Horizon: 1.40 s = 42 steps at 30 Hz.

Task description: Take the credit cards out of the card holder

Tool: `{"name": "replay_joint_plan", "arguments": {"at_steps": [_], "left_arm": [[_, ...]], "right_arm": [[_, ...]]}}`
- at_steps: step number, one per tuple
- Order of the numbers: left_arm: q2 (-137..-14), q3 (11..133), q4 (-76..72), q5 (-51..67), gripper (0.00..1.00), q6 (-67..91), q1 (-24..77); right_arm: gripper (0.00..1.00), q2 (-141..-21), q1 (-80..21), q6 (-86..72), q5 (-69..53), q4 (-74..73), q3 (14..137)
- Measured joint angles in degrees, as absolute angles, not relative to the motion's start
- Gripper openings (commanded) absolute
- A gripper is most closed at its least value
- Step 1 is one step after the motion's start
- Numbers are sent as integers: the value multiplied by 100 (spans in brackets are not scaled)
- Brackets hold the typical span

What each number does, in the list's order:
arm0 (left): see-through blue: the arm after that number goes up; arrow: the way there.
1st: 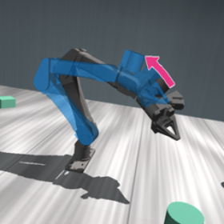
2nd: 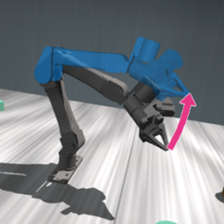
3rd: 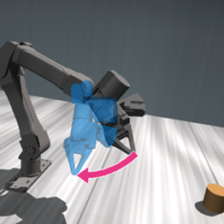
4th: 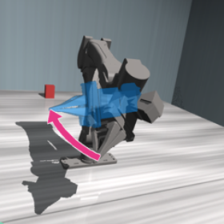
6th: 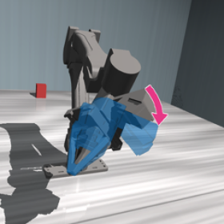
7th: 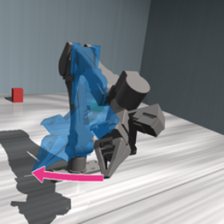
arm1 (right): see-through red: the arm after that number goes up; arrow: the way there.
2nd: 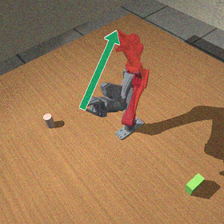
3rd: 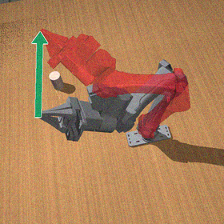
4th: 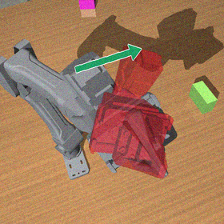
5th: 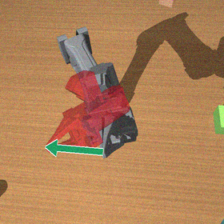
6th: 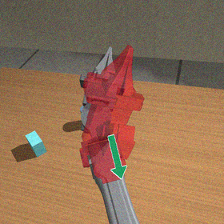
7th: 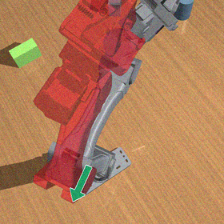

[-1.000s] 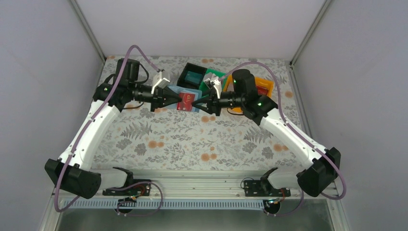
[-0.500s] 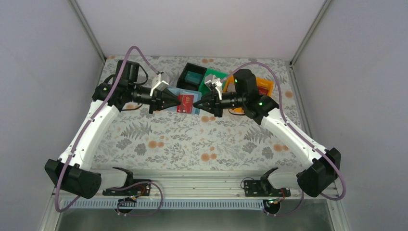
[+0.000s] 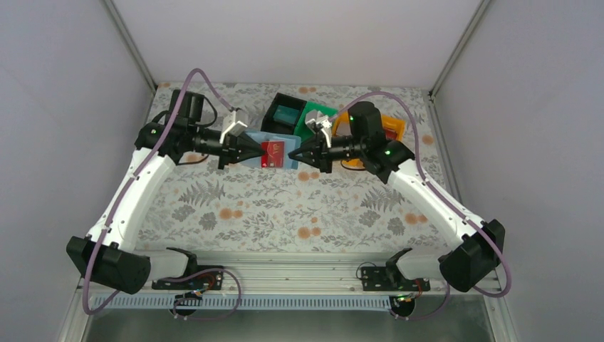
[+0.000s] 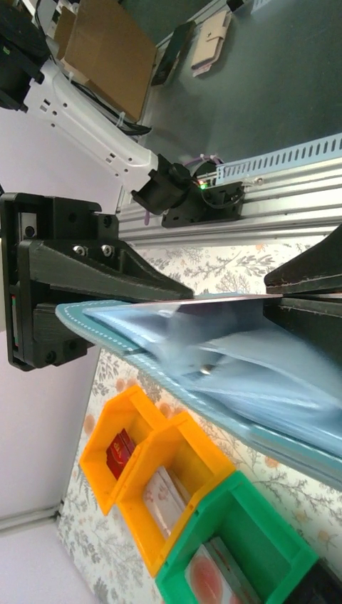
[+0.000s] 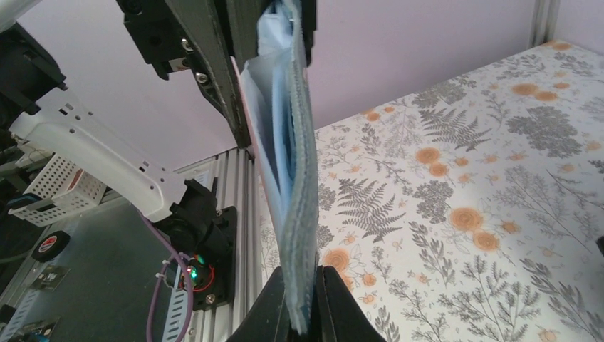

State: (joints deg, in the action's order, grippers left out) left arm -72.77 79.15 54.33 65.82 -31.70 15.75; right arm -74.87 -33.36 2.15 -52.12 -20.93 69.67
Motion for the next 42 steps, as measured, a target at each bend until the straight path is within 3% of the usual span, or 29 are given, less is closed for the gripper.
{"name": "replay_joint_plan", "arguments": {"at_steps": [8, 13, 20, 21, 24, 29, 32, 36, 38, 42], "left_arm": [[-7161, 7913, 5371, 6276, 2, -3148, 1162], [-7024, 7913, 5446, 5990, 2, -3203, 377], [-6958, 7900, 5483, 5741, 2, -3033, -187], [-6947, 7850, 5443, 5741, 2, -2971, -191], [-6932, 7669, 5323, 5695, 2, -2803, -187], [-6932, 7450, 5205, 5601, 2, -2530, -189], [-6934, 7454, 5194, 5754, 2, -2305, -189], [-7091, 7795, 5284, 6307, 2, -1914, -187], [-7137, 7983, 5282, 6698, 2, -1662, -189], [-7164, 8265, 5262, 7669, 2, -1028, -187]], "right_arm": [[4, -7487, -2827, 95, -5205, -2187, 6910], [4, -7614, -2644, -95, -5041, -2213, 6587], [4, -9043, -3225, -685, -5015, -1800, 6219], [7, -9290, -3332, -775, -5050, -1715, 6224], [37, -10103, -3618, -1017, -5083, -1540, 6320], [52, -10704, -3710, -1138, -4639, -1675, 6508], [53, -10416, -3627, -967, -3964, -1922, 6696], [53, -9146, -3667, -239, -2755, -1951, 6882], [60, -8309, -3817, 414, -2206, -1636, 6877], [64, -6670, -4331, 2751, -1459, 30, 6300]]}}
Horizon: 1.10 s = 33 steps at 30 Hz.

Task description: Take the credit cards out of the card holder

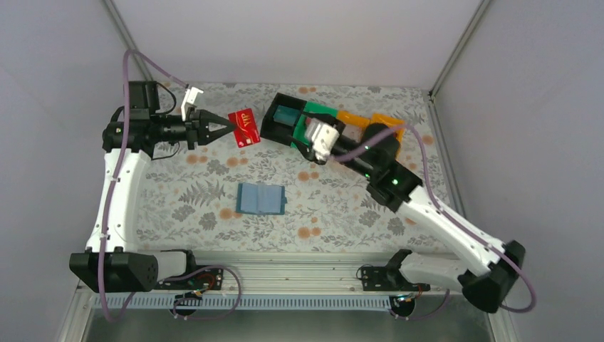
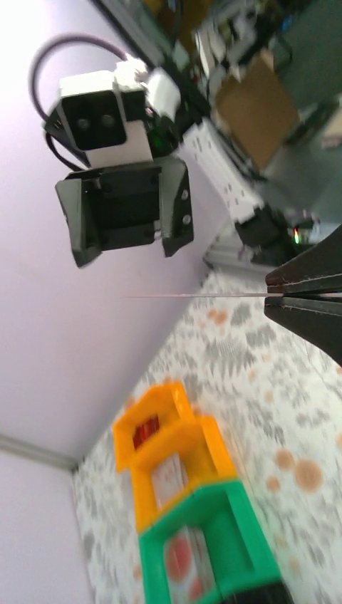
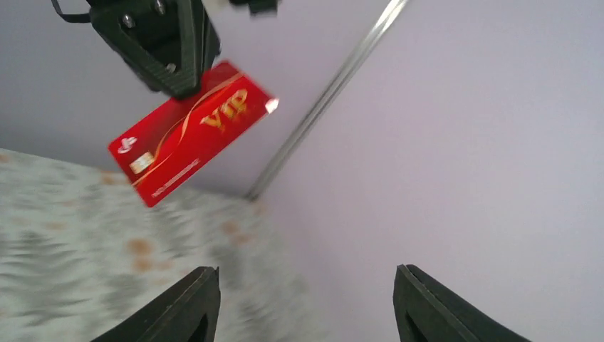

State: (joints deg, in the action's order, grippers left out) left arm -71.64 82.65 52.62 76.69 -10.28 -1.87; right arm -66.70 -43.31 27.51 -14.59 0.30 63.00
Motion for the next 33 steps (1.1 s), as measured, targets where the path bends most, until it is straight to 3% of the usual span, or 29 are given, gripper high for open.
{"name": "replay_joint_plan", "arguments": {"at_steps": [3, 9, 13, 19, 27, 33], "left_arm": [[-7166, 8326, 5203, 8235, 2, -545, -174], [-7054, 8088, 4718, 8678, 2, 438, 43], [-7008, 7874, 4434, 8779, 2, 919, 189], [-7015, 7625, 4165, 8820, 2, 1317, 311], [-7017, 7623, 4075, 8860, 2, 1422, 423], [-7024, 7616, 4036, 8860, 2, 1437, 480]], "right_arm": [[65, -6261, -4569, 4720, -1120, 928, 5996], [64, -6928, -5039, 8683, -331, 2259, 5653], [60, -7216, -5275, 10444, -283, 3109, 5234], [56, -7192, -5511, 11524, -322, 3881, 5153], [50, -7087, -5625, 11856, -344, 4049, 5144], [35, -7164, -5763, 11858, -390, 3990, 5144]]}}
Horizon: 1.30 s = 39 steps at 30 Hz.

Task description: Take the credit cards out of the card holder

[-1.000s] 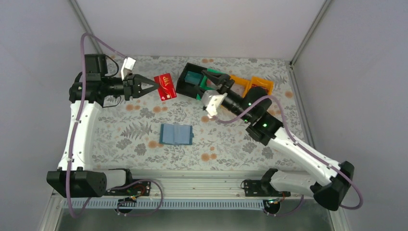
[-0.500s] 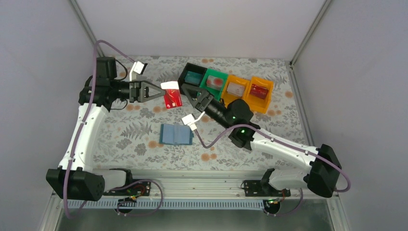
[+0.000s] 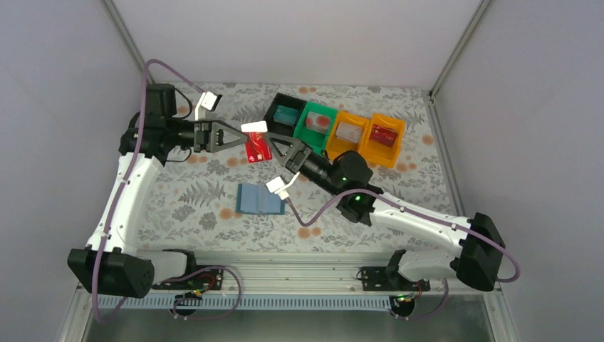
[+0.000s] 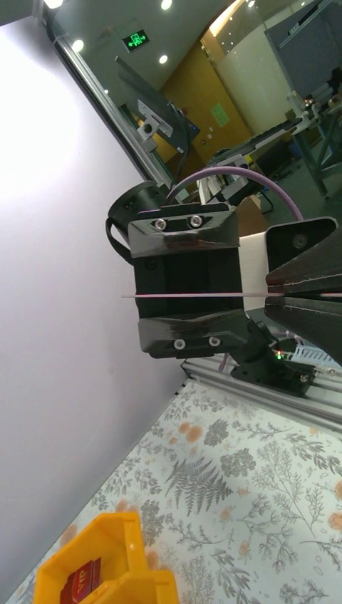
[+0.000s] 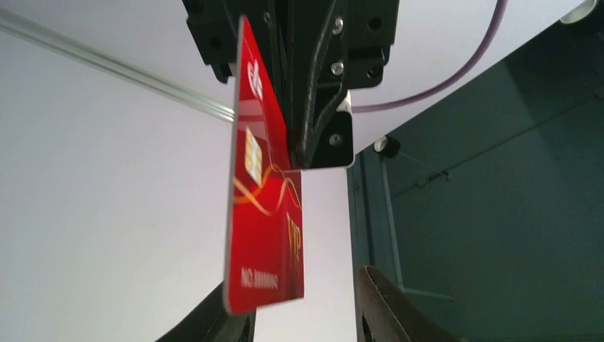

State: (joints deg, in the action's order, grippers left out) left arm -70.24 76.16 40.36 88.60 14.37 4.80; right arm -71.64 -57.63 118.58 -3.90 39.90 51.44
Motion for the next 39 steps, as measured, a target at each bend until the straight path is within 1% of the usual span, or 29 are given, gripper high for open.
{"name": "replay_joint_plan", "arguments": {"at_steps": [5, 9, 12, 19, 20, 21, 22, 23, 24, 25, 28, 31, 33, 36, 39], "left_arm": [[-7037, 7614, 4034, 8860, 2, 1441, 502], [-7054, 7614, 4032, 8860, 2, 1441, 504], [-7054, 7614, 4034, 8860, 2, 1441, 506], [-7087, 7614, 4021, 8827, 3, 1439, 491], [-7096, 7614, 4001, 8823, 10, 1439, 484], [-7100, 7614, 3979, 8816, 27, 1437, 482], [-7102, 7614, 3955, 8812, 61, 1431, 475], [-7102, 7612, 3951, 8814, 82, 1380, 480], [-7102, 7614, 3959, 8814, 97, 1378, 495], [-7105, 7616, 3981, 8796, 100, 1343, 499], [-7201, 7839, 4313, 8418, 100, 993, 443], [-7463, 8558, 4856, 7553, 100, 274, 307], [-7548, 9030, 5076, 6692, 100, -296, 263], [-7408, 9188, 5133, 5546, 100, -930, 250], [-7225, 9008, 5094, 4630, 100, -1380, 235]], "right_arm": [[28, -7175, -5909, 11858, -377, 3754, 5144], [17, -7177, -6014, 11858, -329, 3577, 5144], [5, -7181, -6047, 11856, -270, 3437, 5162], [4, -7185, -6110, 11858, -91, 3072, 5363], [4, -7181, -6114, 11858, -64, 2982, 5415], [4, -7166, -6121, 11856, -23, 2783, 5505], [4, -7157, -6123, 11854, -5, 2659, 5566], [4, -7150, -6128, 11799, 43, 2504, 5655], [4, -7140, -6128, 11719, 115, 2327, 5763], [4, -7129, -6128, 11603, 209, 2158, 5865], [4, -7120, -6134, 10962, 620, 1577, 6237], [4, -7229, -6101, 9636, 1505, 779, 6886], [4, -7371, -5999, 8597, 2049, 309, 7338], [4, -7636, -5406, 6582, 2563, -781, 8103], [4, -7795, -4515, 4921, 2818, -1715, 8394]]}}
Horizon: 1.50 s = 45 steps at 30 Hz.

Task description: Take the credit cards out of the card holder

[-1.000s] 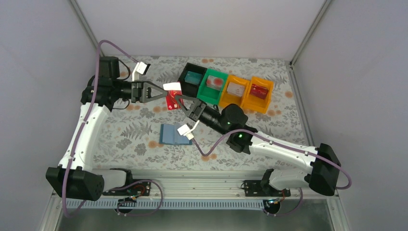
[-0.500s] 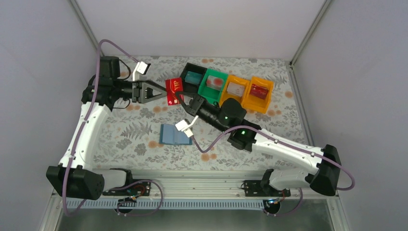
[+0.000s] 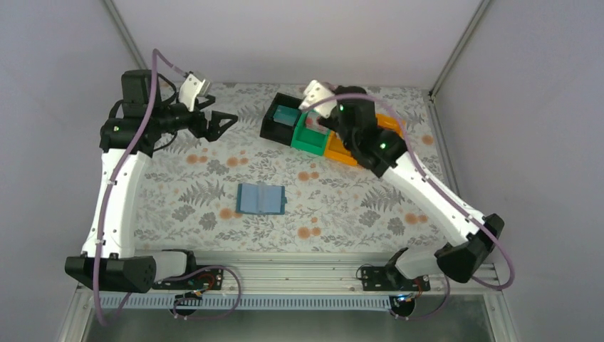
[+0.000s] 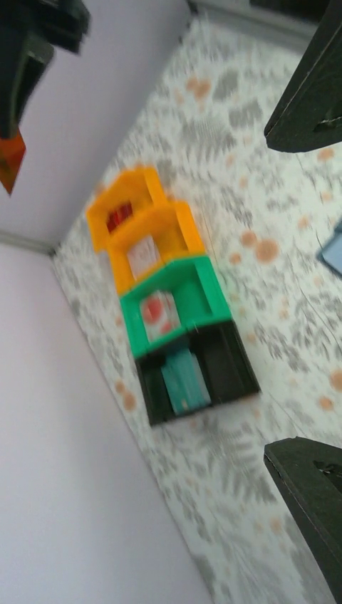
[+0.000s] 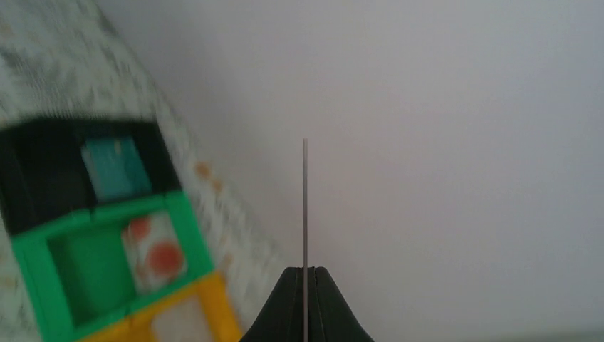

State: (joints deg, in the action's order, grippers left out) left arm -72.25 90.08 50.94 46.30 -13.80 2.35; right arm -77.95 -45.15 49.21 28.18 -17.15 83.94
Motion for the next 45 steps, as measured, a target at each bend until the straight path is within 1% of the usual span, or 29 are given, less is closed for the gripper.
{"name": "replay_joint_plan", "arguments": {"at_steps": [3, 8, 12, 16, 24, 30, 42, 43, 45], "left_arm": [[-7192, 8720, 4960, 3972, 100, -1673, 231], [-7288, 8156, 4762, 3481, 100, -1898, 198], [-7288, 7684, 4569, 3330, 100, -1979, 163], [-7284, 7408, 4471, 3317, 100, -2051, 145], [-7354, 7358, 4366, 3424, 100, -2080, 113], [-7428, 7358, 4357, 3496, 100, -2121, 84], [-7531, 7360, 4383, 3627, 100, -2176, 38], [-7535, 7360, 4383, 3634, 100, -2185, 38], [-7544, 7360, 4383, 3660, 100, -2187, 38]], "right_arm": [[4, -8167, -3649, 3719, 2797, -2742, 8632], [4, -9327, -2338, 2340, 2482, -3953, 9139], [4, -10088, -1627, 1785, 2311, -4539, 9183], [4, -10512, -1197, 1573, 2388, -4751, 9216], [4, -11428, -1046, 1568, 2733, -4777, 9695], [4, -12009, -1041, 1619, 3437, -4709, 9894], [4, -12599, -1031, 1837, 4171, -4429, 10158], [4, -12637, -1031, 1852, 4200, -4414, 10160], [10, -12709, -1031, 1894, 4259, -4379, 10160]]}}
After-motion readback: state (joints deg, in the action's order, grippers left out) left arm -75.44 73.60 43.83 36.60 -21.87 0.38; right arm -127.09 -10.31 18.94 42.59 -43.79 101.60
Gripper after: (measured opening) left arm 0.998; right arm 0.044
